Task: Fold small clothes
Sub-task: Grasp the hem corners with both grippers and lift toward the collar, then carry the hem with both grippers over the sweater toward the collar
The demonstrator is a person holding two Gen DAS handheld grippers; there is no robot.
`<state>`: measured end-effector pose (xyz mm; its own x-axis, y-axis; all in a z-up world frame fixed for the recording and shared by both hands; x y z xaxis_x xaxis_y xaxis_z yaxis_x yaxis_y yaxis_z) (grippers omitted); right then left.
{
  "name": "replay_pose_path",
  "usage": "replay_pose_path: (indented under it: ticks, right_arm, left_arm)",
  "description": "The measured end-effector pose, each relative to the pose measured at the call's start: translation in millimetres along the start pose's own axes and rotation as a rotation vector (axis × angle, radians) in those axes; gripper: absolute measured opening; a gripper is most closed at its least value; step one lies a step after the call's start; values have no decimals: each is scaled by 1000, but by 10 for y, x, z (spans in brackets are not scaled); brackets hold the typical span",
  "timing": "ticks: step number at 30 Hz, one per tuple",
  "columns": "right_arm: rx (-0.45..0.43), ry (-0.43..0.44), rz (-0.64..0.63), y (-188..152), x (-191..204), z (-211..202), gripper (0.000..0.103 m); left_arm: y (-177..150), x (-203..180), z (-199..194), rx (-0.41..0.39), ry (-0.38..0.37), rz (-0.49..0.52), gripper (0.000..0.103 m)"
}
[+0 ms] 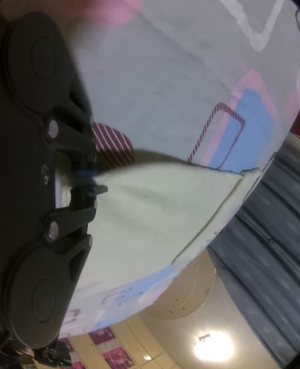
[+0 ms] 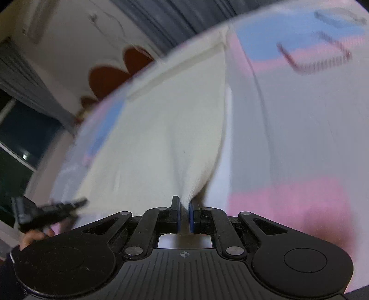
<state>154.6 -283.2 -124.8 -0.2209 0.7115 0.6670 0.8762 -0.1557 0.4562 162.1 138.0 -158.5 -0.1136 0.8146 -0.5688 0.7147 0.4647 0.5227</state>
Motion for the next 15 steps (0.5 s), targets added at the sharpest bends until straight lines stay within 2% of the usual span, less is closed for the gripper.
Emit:
replay_pose_path:
  ticks: [1, 2, 3, 7, 8, 11, 14, 15]
  right_arm:
    - [-28, 3, 29, 11, -22, -48, 22]
    - [-66, 5, 43, 37, -42, -110, 50]
    - [-109, -3, 42, 78, -58, -165, 59]
    - [-128, -5, 84, 295, -145, -91, 61]
    - [-125, -5, 100, 343, -188, -48, 61]
    - [-116, 44, 138, 457, -278, 28, 61]
    - [-86, 88, 146, 488, -274, 101, 61]
    - [-79, 108, 151, 487, -273, 94, 60]
  left_arm:
    - [3, -27, -12, 0, -12, 6, 22]
    - [12, -31, -8, 3, -20, 9, 25]
    - [31, -36, 4, 4, -27, 7, 28]
    - [145, -76, 88, -16, -51, -39, 46]
    - [175, -94, 121, -19, -56, -42, 47]
    - [232, -79, 202, -28, -64, -55, 47]
    - [250, -22, 229, -37, -88, -89, 40]
    - [239, -1, 219, -34, -92, -88, 31]
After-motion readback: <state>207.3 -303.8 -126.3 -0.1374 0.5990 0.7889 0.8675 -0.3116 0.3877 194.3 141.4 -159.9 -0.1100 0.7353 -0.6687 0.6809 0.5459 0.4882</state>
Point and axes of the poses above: each gripper's, at about its wrist camera, not at the fingertips, and z roughly the way its jaws point, x to its left, y to its top, the point moved 4 cm from there along z, roughly the way its jaws point
